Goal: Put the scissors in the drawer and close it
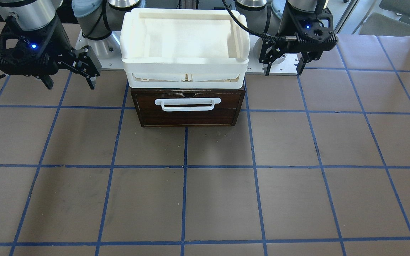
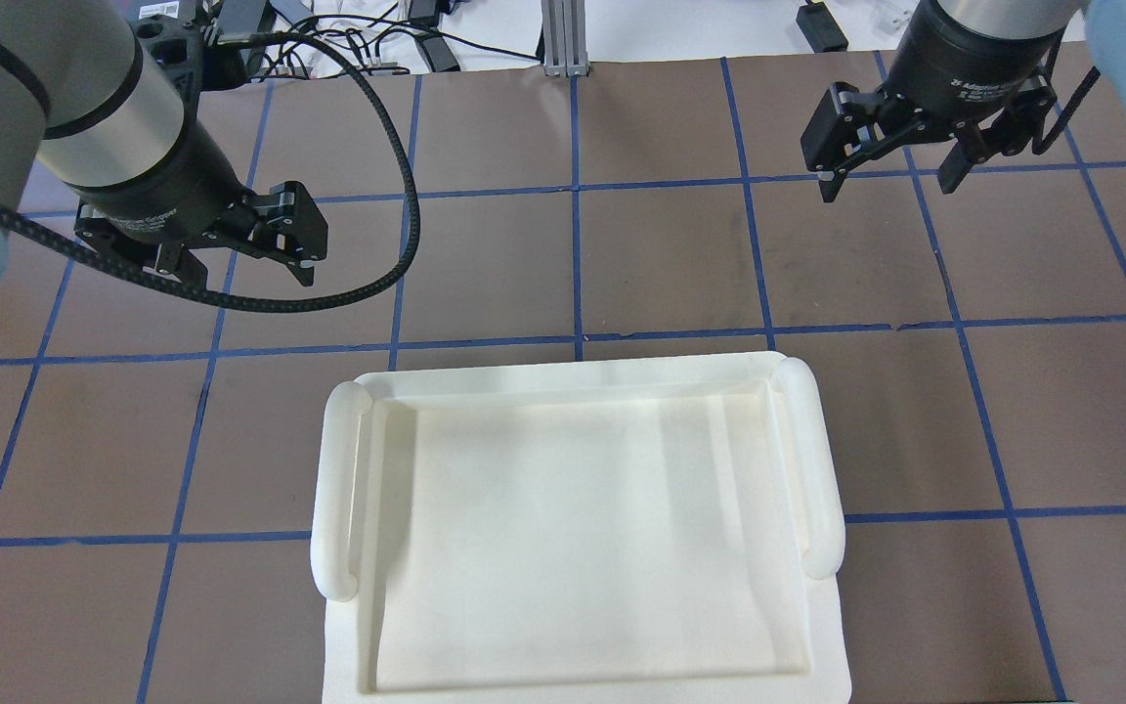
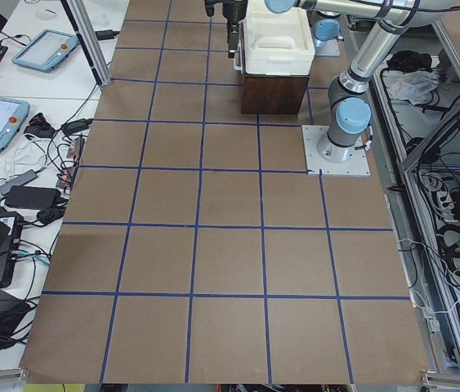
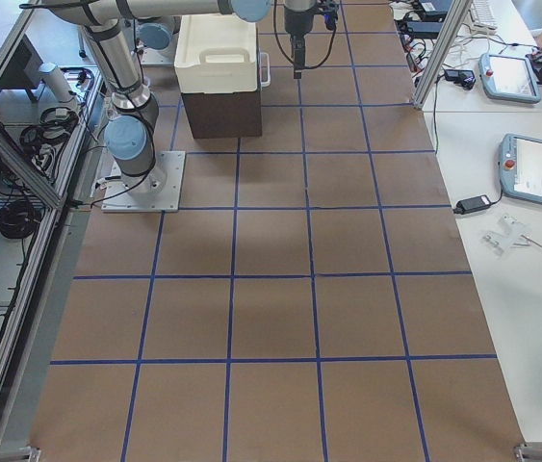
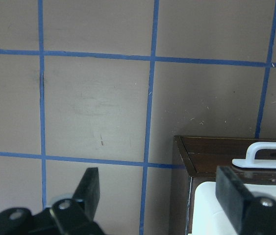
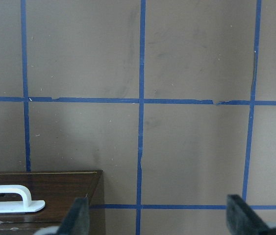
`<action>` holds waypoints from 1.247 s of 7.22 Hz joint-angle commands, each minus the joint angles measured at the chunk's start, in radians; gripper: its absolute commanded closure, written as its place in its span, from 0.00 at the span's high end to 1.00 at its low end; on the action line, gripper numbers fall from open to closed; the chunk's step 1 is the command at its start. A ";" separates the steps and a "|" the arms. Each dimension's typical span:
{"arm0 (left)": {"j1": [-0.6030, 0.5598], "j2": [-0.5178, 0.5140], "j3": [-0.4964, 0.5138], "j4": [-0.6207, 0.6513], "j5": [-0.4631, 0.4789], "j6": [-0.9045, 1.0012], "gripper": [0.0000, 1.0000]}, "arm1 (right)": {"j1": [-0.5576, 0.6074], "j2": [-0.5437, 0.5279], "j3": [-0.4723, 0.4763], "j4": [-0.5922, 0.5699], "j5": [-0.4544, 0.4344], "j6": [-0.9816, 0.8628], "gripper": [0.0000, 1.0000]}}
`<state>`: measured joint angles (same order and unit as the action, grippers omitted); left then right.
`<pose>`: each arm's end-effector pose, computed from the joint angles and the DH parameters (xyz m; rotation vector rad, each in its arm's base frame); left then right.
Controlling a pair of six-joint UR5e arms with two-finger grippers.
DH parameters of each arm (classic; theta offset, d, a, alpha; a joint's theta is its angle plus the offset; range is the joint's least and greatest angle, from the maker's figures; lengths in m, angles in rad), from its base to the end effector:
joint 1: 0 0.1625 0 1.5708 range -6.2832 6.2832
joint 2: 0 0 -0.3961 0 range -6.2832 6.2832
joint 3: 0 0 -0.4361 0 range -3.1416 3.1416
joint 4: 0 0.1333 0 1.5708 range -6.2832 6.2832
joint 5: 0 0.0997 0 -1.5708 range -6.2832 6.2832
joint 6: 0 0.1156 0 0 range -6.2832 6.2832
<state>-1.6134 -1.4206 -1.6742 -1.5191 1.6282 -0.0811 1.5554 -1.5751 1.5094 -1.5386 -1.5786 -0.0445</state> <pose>-0.1473 -0.4811 0.4695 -0.0638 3.0858 -0.1573 0.1241 -0.5389 0.4750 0.0454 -3.1320 0.0521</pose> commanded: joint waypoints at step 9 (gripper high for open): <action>0.020 -0.115 0.148 -0.049 -0.100 0.113 1.00 | 0.000 0.003 0.000 0.000 0.006 -0.002 1.00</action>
<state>-1.5958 -1.5367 -1.5267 -1.5642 1.5294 0.0280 1.5554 -1.5726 1.5094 -1.5377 -1.5725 -0.0456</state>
